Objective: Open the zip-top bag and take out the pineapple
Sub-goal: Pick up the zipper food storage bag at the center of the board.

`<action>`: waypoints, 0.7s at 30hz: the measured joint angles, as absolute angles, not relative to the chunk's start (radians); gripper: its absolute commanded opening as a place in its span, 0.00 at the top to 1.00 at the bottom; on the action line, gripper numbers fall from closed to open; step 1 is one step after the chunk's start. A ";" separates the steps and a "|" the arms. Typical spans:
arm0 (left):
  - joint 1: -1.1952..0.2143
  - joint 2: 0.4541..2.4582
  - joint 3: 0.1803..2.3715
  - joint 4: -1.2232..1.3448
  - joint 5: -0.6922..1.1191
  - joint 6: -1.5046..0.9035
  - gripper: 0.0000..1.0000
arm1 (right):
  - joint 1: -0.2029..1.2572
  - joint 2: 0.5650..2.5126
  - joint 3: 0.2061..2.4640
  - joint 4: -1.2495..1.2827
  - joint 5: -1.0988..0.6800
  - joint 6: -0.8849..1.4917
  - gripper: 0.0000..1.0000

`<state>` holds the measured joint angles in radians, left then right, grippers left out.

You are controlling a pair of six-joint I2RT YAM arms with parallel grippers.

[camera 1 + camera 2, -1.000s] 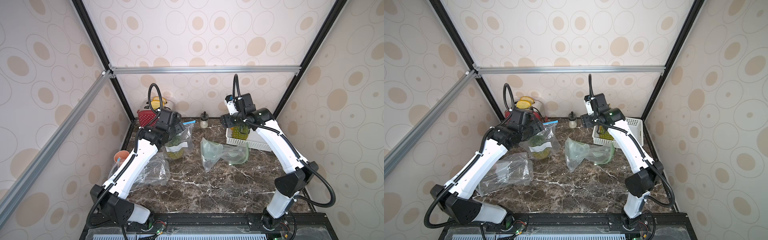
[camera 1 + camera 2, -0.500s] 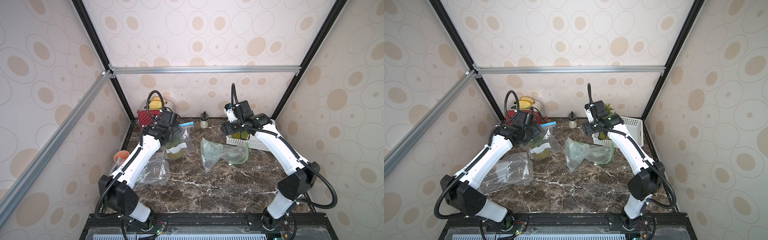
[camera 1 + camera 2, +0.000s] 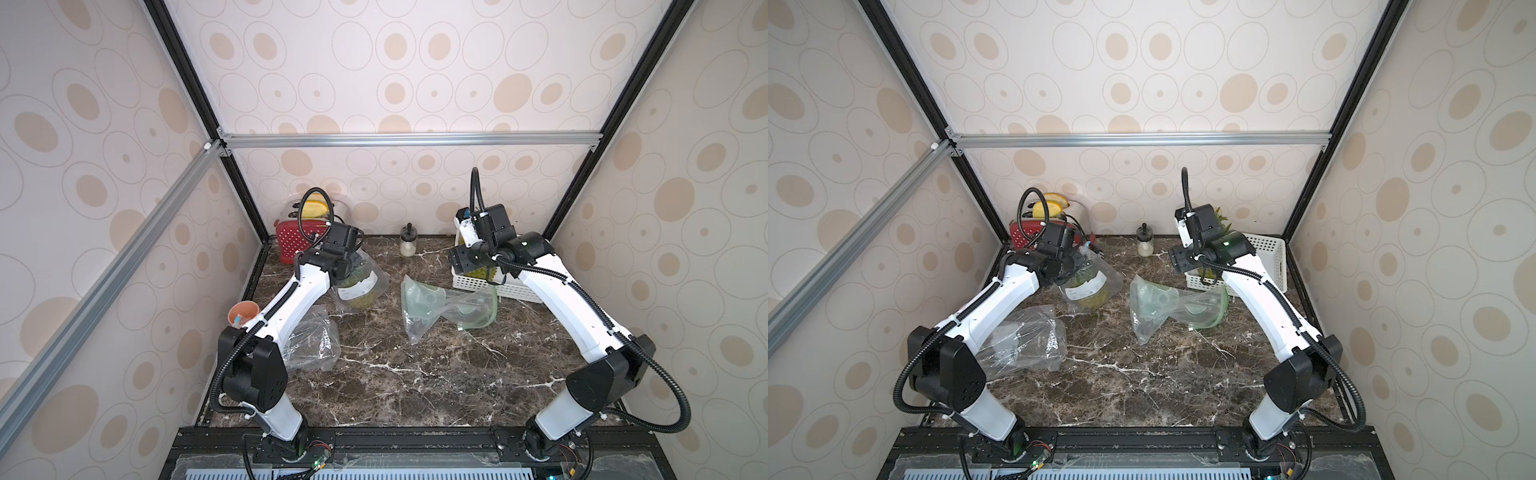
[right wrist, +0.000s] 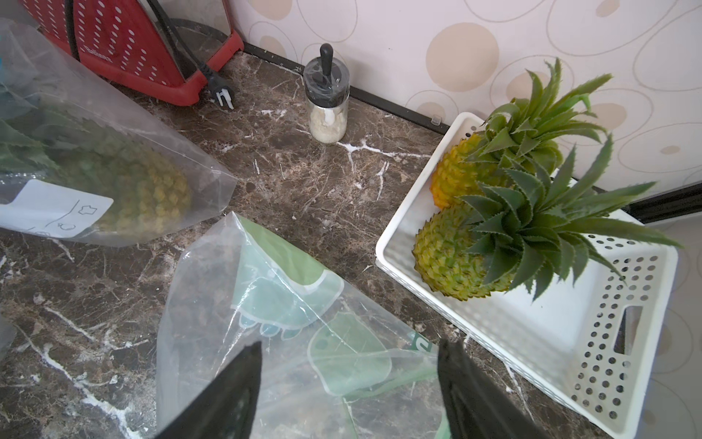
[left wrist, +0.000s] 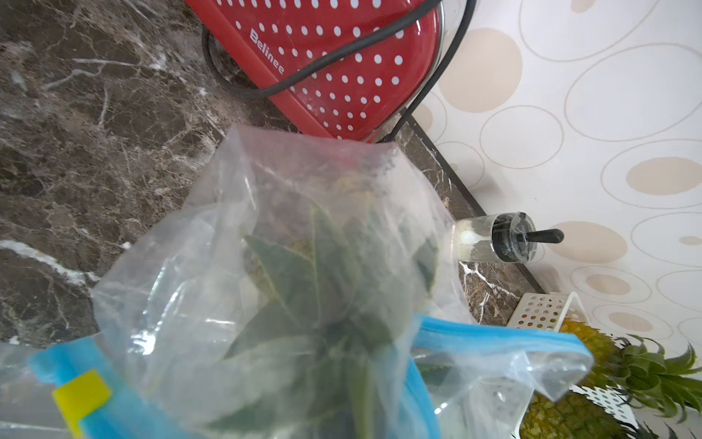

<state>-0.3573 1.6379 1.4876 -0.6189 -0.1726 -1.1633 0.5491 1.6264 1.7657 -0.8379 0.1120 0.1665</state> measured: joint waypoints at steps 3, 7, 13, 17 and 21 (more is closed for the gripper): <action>-0.379 1.628 1.489 -0.647 -0.154 -1.153 1.00 | 0.549 1.625 1.766 -0.835 0.115 0.167 0.24; -0.448 1.631 1.552 -0.771 -0.120 -1.106 1.00 | 0.549 1.618 1.760 -0.827 0.114 0.165 0.24; -0.590 1.630 1.720 -1.021 -0.064 -1.019 1.00 | 0.549 1.563 1.721 -0.822 0.111 0.162 0.24; -0.667 1.585 1.757 -1.134 -0.070 -0.994 1.00 | 0.549 1.473 1.652 -0.823 0.110 0.163 0.24; -0.749 1.511 1.729 -1.199 -0.107 -1.000 1.00 | 0.549 1.395 1.599 -0.812 0.104 0.167 0.24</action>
